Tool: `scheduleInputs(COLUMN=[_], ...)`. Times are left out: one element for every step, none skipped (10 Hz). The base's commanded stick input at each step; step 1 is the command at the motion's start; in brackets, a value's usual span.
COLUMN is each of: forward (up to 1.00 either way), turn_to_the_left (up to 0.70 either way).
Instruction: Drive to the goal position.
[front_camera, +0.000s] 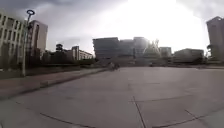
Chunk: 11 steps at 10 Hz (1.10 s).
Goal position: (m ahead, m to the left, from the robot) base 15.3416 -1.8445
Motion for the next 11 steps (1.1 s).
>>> scheduleInputs(forward=[0.85,0.85,0.85,0.85,0.85,0.85,0.85,0.85,0.85,0.85,0.85], turn_to_the_left=[0.0,0.0,0.0,-0.07,-0.17,-0.27,-0.34,-0.34,-0.33,-0.11,0.0])
